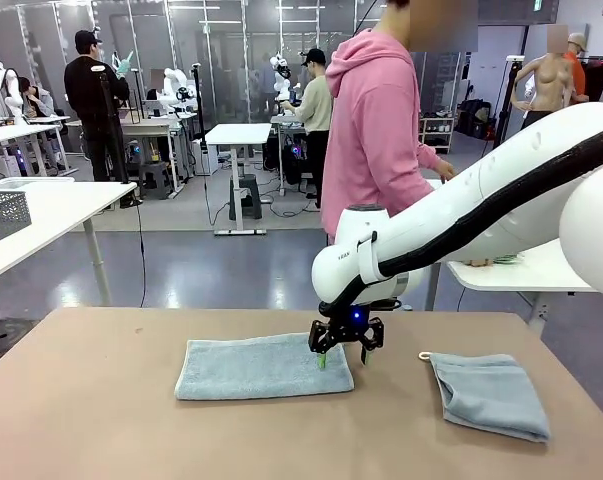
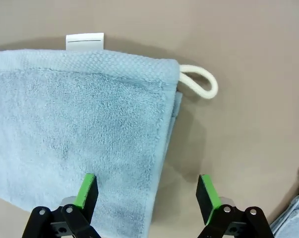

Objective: Fold the towels and place them in the basket.
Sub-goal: When a person lays out a Towel with hook on the table, fold it in half twice.

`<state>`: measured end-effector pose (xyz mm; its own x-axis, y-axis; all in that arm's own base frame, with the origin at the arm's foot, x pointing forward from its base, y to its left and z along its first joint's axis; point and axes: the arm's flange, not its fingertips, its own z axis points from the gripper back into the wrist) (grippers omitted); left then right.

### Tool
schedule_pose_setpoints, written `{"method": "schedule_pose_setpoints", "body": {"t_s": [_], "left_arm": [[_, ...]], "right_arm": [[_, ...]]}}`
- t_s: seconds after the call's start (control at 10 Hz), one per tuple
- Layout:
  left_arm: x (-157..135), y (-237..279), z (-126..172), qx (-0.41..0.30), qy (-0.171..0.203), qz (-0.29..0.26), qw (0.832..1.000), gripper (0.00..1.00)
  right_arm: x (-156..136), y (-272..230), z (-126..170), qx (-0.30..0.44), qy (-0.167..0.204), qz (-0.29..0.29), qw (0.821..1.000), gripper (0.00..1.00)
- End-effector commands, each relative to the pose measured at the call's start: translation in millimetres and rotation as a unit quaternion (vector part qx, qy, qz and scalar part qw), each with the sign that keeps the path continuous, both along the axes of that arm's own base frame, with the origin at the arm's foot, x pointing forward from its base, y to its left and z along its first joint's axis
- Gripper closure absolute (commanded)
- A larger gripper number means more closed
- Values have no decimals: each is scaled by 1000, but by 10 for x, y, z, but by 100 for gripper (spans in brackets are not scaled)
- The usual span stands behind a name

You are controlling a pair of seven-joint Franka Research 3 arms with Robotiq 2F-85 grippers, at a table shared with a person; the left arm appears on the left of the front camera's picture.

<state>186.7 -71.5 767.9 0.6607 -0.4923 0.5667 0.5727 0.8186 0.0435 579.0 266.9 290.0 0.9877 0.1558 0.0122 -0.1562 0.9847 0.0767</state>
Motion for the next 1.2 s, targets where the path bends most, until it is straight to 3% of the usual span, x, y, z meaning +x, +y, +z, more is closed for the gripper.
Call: {"method": "schedule_pose_setpoints", "body": {"t_s": [0.0,0.1,0.2,0.3,0.4,1.1], "left_arm": [[11,-14,-7,-1,-4,-2,1000,0],[11,-14,-7,-1,-4,-2,1000,0],[11,-14,-7,-1,-4,-2,1000,0],[11,-14,-7,-1,-4,-2,1000,0],[11,-14,-7,-1,-4,-2,1000,0],[11,-14,-7,-1,-4,-2,1000,0]], "right_arm": [[74,73,-76,-13,-6,-19,1000,12],[80,94,-87,-14,-4,-18,1000,33],[80,101,-90,-14,-4,-16,1000,72],[81,103,-94,-13,-3,-16,1000,92],[90,111,-105,-11,0,-17,1000,100],[107,183,-69,-9,8,-18,1000,100]]}}
